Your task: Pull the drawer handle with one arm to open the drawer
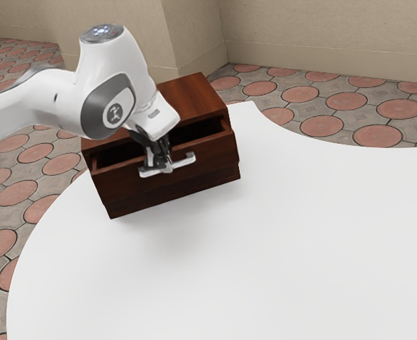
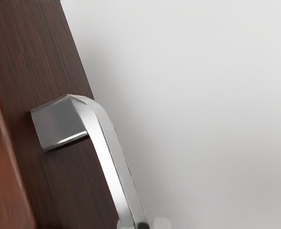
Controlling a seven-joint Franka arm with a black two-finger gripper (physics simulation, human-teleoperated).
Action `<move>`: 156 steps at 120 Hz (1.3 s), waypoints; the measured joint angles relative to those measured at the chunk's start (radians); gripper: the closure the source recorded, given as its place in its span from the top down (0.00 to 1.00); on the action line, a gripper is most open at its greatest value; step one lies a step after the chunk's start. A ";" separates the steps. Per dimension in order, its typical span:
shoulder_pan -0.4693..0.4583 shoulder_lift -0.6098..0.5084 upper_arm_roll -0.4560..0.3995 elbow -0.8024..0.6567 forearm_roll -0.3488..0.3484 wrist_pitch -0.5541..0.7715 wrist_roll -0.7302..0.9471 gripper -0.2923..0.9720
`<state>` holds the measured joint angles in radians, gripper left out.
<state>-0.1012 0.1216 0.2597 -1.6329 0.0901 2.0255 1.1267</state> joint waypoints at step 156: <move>-0.118 -0.173 -0.007 -0.204 0.000 0.020 -0.216 0.26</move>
<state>-0.2193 -0.0511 0.2523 -1.8367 0.0897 2.0456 0.9110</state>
